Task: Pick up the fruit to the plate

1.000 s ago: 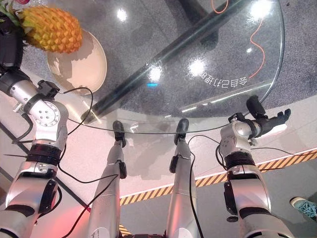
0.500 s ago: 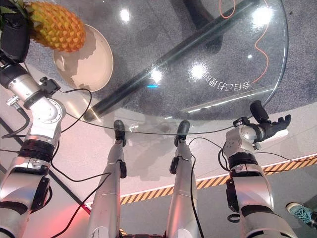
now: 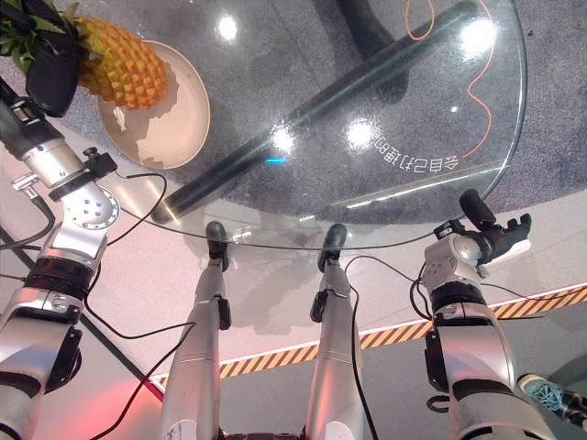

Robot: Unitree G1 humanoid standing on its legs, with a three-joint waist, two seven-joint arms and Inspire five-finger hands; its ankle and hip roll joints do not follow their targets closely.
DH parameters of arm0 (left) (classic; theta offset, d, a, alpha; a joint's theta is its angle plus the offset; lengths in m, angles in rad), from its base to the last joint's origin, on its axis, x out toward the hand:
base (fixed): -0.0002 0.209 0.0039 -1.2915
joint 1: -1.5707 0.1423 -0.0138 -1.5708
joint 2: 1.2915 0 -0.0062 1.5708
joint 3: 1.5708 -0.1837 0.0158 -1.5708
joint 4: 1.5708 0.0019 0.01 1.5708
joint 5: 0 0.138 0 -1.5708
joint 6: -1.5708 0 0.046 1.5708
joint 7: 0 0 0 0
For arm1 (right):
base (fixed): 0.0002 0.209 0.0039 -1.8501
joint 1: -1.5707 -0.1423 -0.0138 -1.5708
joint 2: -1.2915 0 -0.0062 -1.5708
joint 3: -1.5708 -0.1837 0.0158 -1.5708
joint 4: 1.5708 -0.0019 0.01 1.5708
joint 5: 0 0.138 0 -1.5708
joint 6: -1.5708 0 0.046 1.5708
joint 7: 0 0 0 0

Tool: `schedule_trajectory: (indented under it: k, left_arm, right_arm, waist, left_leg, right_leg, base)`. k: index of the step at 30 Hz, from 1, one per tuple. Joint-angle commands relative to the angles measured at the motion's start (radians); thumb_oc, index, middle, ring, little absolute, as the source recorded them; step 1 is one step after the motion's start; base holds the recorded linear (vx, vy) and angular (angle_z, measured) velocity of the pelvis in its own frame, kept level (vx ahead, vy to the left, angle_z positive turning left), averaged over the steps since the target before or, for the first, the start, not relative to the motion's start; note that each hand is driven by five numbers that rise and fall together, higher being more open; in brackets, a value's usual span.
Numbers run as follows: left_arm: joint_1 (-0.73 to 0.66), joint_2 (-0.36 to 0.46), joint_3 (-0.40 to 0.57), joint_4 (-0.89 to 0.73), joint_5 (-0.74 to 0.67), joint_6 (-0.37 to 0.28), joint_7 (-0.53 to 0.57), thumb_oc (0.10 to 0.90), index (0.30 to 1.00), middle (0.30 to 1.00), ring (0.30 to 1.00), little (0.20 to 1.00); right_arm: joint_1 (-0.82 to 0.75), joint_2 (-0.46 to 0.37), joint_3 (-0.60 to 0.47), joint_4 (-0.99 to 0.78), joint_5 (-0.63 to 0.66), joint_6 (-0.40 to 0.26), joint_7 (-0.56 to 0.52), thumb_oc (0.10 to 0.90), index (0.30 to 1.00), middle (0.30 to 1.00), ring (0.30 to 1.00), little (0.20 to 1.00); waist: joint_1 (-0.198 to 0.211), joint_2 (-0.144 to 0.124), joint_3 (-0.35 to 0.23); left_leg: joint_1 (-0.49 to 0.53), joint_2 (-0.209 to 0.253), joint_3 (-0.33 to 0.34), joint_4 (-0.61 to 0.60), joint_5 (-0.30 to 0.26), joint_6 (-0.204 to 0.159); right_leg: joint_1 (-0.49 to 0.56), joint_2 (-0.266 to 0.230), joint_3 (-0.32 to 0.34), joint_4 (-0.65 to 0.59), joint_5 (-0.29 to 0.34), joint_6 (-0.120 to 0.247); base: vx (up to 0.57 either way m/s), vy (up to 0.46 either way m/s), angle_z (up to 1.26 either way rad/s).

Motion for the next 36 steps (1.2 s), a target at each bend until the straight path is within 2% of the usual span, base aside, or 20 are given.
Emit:
schedule_trajectory:
  k: [1,8,10,16,17,25,26,28,36]
  left_arm:
    - [-0.108,0.073,0.049,-0.022,0.049,-0.058,0.094,0.100,0.300,0.300,0.300,0.200]
    - [-0.102,0.075,0.043,-0.026,0.052,-0.050,0.094,0.100,0.300,0.300,0.300,0.200]
    - [-0.098,0.074,0.045,-0.030,0.052,-0.052,0.096,0.100,0.300,0.300,0.300,0.200]
    - [-0.084,0.070,0.048,-0.035,0.059,-0.057,0.107,0.100,0.300,0.300,0.300,0.200]
    - [-0.082,0.068,0.050,-0.039,0.061,-0.053,0.108,0.100,0.300,0.300,0.300,0.200]
    - [-0.090,0.072,0.050,-0.031,0.054,-0.057,0.111,0.100,0.300,0.300,0.300,0.200]
    - [-0.091,0.075,0.048,-0.032,0.050,-0.056,0.109,0.100,0.300,0.300,0.300,0.200]
    - [-0.089,0.079,0.048,-0.032,0.047,-0.061,0.110,0.100,0.300,0.300,0.300,0.200]
    - [-0.088,0.077,0.056,-0.033,0.057,-0.072,0.112,0.100,0.300,0.300,0.300,0.200]
  right_arm:
    - [0.112,-0.079,-0.003,0.198,0.040,0.112,-0.024,0.800,0.900,0.900,0.900,0.900]
    - [0.116,-0.083,-0.002,0.205,0.043,0.112,-0.020,0.800,0.900,0.900,0.900,0.900]
    - [0.112,-0.085,-0.009,0.202,0.099,0.107,-0.030,0.800,0.900,0.900,0.900,0.900]
    - [0.132,-0.081,-0.051,0.187,0.180,-0.017,0.013,0.800,0.900,0.900,0.900,0.900]
    - [0.136,-0.076,-0.059,0.175,0.163,-0.051,0.023,0.800,0.900,0.900,0.900,0.900]
    - [0.122,-0.083,-0.038,0.121,0.044,-0.158,0.006,0.800,0.900,0.900,0.900,0.900]
    - [0.118,-0.084,-0.034,0.107,0.010,-0.193,0.003,0.800,0.900,0.900,0.900,0.900]
    - [0.111,-0.084,-0.025,0.081,-0.016,-0.224,-0.017,0.800,0.900,0.900,0.900,0.900]
    - [0.072,-0.091,-0.017,-0.028,-0.118,-0.296,-0.106,0.800,0.900,0.900,0.900,0.900]
  waist:
    - [0.009,0.018,-0.024]
    - [0.010,0.018,-0.024]
    - [0.010,0.017,-0.024]
    - [0.008,0.018,-0.024]
    - [0.006,0.017,-0.024]
    - [0.001,0.016,-0.024]
    - [0.000,0.016,-0.024]
    - [0.001,0.015,-0.024]
    - [0.000,0.017,-0.024]
  left_leg:
    - [-0.031,-0.033,-0.010,0.065,-0.097,0.000]
    - [-0.025,-0.033,-0.010,0.064,-0.097,0.001]
    - [-0.024,-0.032,-0.010,0.062,-0.097,0.001]
    - [-0.022,-0.034,-0.013,0.062,-0.099,0.001]
    - [-0.021,-0.034,-0.012,0.062,-0.100,0.001]
    - [-0.018,-0.033,-0.010,0.056,-0.099,0.000]
    - [-0.019,-0.033,-0.010,0.056,-0.099,0.000]
    - [-0.019,-0.032,-0.010,0.056,-0.099,0.000]
    - [-0.028,-0.035,-0.009,0.056,-0.103,-0.003]
  right_leg:
    - [0.041,0.039,-0.028,-0.074,-0.011,0.016]
    - [0.044,0.040,-0.026,-0.073,-0.011,0.015]
    - [0.045,0.040,-0.027,-0.074,-0.010,0.015]
    - [0.044,0.042,-0.025,-0.069,-0.011,0.015]
    - [0.045,0.042,-0.025,-0.068,-0.013,0.015]
    - [0.045,0.041,-0.024,-0.073,-0.010,0.016]
    - [0.043,0.041,-0.025,-0.073,-0.010,0.016]
    - [0.043,0.040,-0.026,-0.073,-0.010,0.017]
    - [0.036,0.035,-0.032,-0.076,-0.014,0.017]
  base:
    - [0.00,0.000,0.00]
    - [0.00,0.000,0.00]
    - [0.00,0.000,0.00]
    - [0.00,0.000,0.00]
    - [0.00,0.000,0.00]
    - [0.00,0.000,0.00]
    - [0.00,0.000,0.00]
    - [0.00,0.000,0.00]
    - [0.00,0.001,-0.05]
